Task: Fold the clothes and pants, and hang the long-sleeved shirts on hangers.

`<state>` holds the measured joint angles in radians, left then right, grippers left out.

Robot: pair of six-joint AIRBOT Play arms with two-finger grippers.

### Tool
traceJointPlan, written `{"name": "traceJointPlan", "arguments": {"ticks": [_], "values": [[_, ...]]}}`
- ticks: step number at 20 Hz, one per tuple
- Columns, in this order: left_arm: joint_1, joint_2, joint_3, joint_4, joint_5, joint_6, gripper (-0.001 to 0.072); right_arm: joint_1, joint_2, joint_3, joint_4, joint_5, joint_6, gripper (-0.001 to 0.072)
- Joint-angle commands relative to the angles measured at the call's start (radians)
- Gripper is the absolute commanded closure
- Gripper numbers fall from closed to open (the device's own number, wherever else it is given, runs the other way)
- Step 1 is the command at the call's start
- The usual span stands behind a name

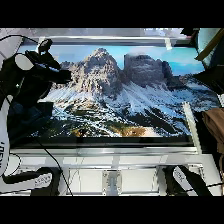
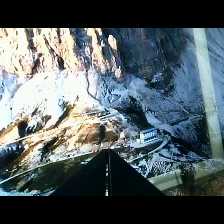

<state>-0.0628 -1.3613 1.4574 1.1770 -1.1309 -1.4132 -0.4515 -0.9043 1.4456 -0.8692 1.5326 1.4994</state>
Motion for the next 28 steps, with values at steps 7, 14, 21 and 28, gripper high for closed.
{"name": "traceJointPlan", "arguments": {"ticks": [7,14,21,28], "values": [[0.000,0.001,0.000,0.000,0.000,0.000,0.0686,0.001,0.001,0.001,0.000,0.000,0.000,0.0295],[0.000,-0.018,0.000,0.001,0.050,0.001,0.0685,0.001,0.001,0.001,0.000,-0.001,0.000,0.0295],[0.016,-0.044,0.000,0.460,0.013,0.001,0.0671,0.001,0.000,0.001,0.001,-0.438,0.000,0.0295],[0.114,-0.045,0.000,0.912,-0.018,-0.109,0.0283,0.001,0.001,0.001,0.005,-0.639,0.000,0.0295]]}}
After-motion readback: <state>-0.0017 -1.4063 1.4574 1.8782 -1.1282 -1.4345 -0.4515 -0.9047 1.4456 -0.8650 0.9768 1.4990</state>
